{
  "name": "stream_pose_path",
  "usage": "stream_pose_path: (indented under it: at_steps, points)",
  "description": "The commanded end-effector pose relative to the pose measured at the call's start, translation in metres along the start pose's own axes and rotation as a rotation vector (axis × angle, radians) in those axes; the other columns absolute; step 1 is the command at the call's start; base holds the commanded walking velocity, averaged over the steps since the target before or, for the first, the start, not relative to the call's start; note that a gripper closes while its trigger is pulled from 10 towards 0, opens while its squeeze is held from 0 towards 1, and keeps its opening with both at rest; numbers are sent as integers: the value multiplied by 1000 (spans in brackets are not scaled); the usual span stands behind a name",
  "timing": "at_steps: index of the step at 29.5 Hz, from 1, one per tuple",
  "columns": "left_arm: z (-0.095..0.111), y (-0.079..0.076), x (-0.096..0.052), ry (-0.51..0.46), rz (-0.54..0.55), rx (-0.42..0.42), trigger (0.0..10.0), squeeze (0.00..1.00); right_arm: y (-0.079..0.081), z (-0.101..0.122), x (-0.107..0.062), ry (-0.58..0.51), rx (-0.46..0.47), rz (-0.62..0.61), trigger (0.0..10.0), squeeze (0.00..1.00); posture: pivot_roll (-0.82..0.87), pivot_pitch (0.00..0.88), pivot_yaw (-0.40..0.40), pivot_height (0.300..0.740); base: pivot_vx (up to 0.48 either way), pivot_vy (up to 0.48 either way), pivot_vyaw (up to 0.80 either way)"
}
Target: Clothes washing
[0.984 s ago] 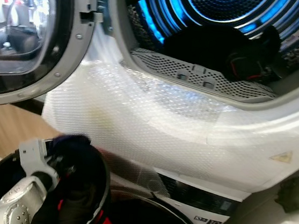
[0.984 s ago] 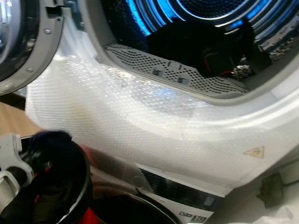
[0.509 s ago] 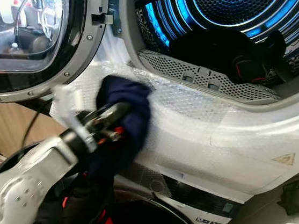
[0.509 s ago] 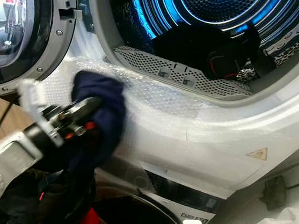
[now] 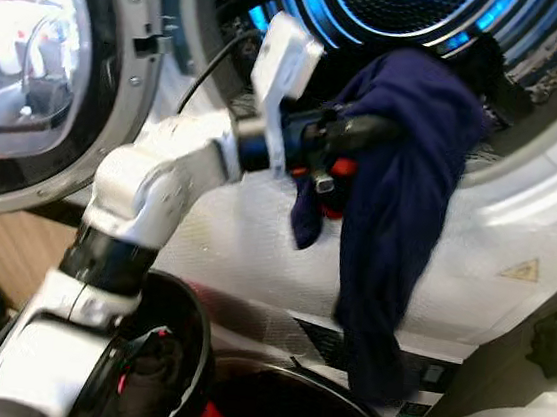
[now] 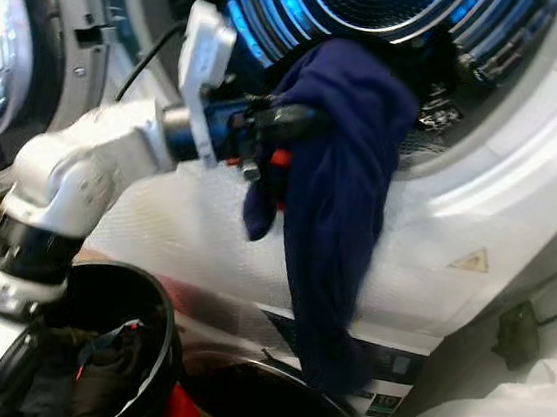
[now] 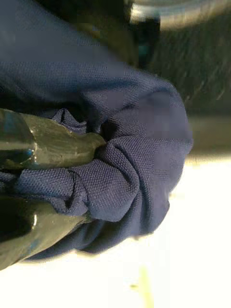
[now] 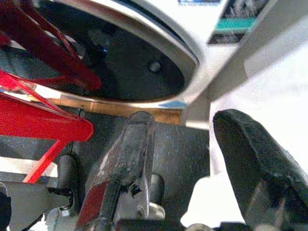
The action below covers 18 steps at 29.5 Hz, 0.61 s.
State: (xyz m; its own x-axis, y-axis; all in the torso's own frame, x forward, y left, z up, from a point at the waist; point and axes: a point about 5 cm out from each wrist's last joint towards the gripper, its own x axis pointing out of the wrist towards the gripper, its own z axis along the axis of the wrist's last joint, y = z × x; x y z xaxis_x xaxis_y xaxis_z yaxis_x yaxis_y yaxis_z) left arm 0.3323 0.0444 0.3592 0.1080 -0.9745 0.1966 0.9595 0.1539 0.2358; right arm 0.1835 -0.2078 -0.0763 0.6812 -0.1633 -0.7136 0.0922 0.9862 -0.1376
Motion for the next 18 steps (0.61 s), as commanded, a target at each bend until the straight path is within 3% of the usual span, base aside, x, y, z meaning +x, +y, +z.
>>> stream_pose_path:
  at_steps: [1, 5, 6, 7, 8, 10, 11, 12, 13, 14, 15, 18]
  points:
    - [19, 15, 11, 17, -57, 94, 0, 0, -8, -9, -4, 6, 36, -38, 10000, 0, 3, 0, 103, 740, 0, 0, 0]
    - [38, 40, 18, 11, 72, 162, 0, 0, -17, -19, -8, 19, 53, -73, 10000, 0, -42, 0, 117, 740, 0, 0, 0]
    - [54, 54, 15, -33, 243, 205, 0, 0, -21, -25, -11, 26, 60, -89, 10000, 0, -62, 0, 123, 740, 0, 0, 0]
    - [54, 54, 15, -33, 243, 205, 0, 0, -21, -25, -11, 26, 60, -89, 10000, 0, -62, 0, 123, 740, 0, 0, 0]
    - [77, 71, 1, -138, 518, 223, 0, 0, -25, -30, -13, 31, 66, -104, 10000, 0, -82, 0, 133, 740, 0, 0, 0]
    - [77, 71, 1, -138, 518, 223, 0, 0, -25, -30, -13, 31, 66, -104, 10000, 0, -82, 0, 133, 740, 0, 0, 0]
    - [87, 78, -7, -189, 641, 226, 0, 0, -26, -31, -14, 33, 69, -110, 10000, 0, -87, 0, 134, 740, 0, 0, 0]
    - [101, 91, -42, -282, 905, 230, 8471, 0, -28, -37, -17, 31, 86, -131, 10000, 0, -129, 0, 148, 740, 0, 0, 0]
    - [101, 91, -42, -282, 905, 230, 8471, 0, -28, -37, -17, 31, 86, -131, 10000, 0, -129, 0, 148, 740, 0, 0, 0]
    - [101, 94, -53, -293, 965, 236, 10000, 0, -29, -39, -19, 29, 95, -140, 10000, 0, -133, 0, 149, 740, 0, 0, 0]
    - [100, 96, -61, -297, 1011, 241, 10000, 0, -29, -42, -20, 28, 102, -148, 10000, 0, -140, 0, 149, 740, 0, 0, 0]
    - [86, 99, -63, -250, 1054, 281, 10000, 0, -30, -50, -25, 38, 102, -153, 10000, 0, -148, 0, 140, 740, 0, 0, 0]
